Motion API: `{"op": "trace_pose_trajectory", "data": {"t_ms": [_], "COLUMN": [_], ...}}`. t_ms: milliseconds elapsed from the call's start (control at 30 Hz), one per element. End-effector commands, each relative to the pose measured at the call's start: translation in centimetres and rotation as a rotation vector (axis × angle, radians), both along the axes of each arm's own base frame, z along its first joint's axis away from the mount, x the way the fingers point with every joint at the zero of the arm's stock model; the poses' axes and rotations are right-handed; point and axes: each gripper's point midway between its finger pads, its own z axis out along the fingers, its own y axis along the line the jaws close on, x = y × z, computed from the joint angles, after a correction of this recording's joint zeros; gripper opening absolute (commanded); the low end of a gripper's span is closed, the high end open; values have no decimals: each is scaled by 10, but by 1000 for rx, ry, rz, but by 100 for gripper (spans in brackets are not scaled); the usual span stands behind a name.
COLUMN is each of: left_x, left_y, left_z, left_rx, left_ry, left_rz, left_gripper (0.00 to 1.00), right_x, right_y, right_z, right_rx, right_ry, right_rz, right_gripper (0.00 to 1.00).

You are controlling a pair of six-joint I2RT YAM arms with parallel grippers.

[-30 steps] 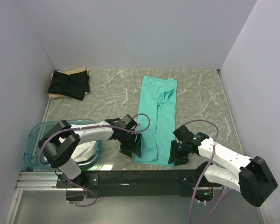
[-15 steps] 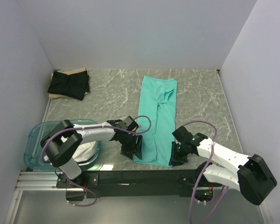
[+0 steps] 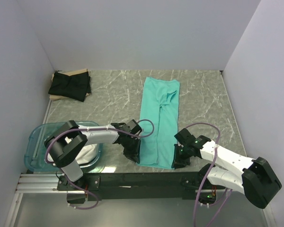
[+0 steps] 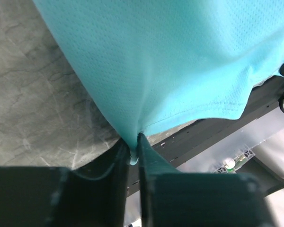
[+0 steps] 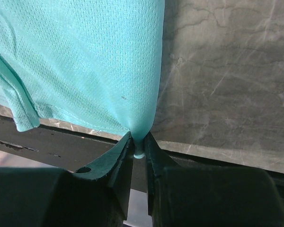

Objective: Fold and stack the t-shirts
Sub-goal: Fold the tshirt

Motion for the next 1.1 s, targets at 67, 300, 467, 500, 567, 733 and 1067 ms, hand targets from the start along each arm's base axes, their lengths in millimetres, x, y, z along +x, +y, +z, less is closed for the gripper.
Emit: {"op": "trace_pose_trajectory", "data": {"t_ms": [67, 300, 467, 500, 567, 733, 1067], "left_x": [1, 2, 8, 9, 13, 23, 44], "left_y": [3, 0, 0, 1, 1, 5, 3], "left_z": [-5, -3, 3, 5, 13, 25, 50], "left_rx": [28, 26, 33, 33, 30, 48, 77], "left_ry": [-12, -18, -57, -66, -94, -149, -219], "left_rz": [4, -7, 3, 6, 15, 41, 67], "left_gripper": [12, 0, 0, 0, 0, 0, 0], "right_x": [-1, 2, 3, 5, 9, 17, 40], "right_y": [-3, -4, -3, -2, -1, -1, 5], "right_z": [-1, 2, 10, 13, 20, 32, 57], "right_rx": [-14, -21, -13, -9, -6, -17, -31], "right_ry": [-9, -23, -37, -44, -60, -89, -161], "right_rz": [-4, -6, -10, -15, -22, -36, -56], "right_gripper": [18, 0, 0, 0, 0, 0, 0]}}
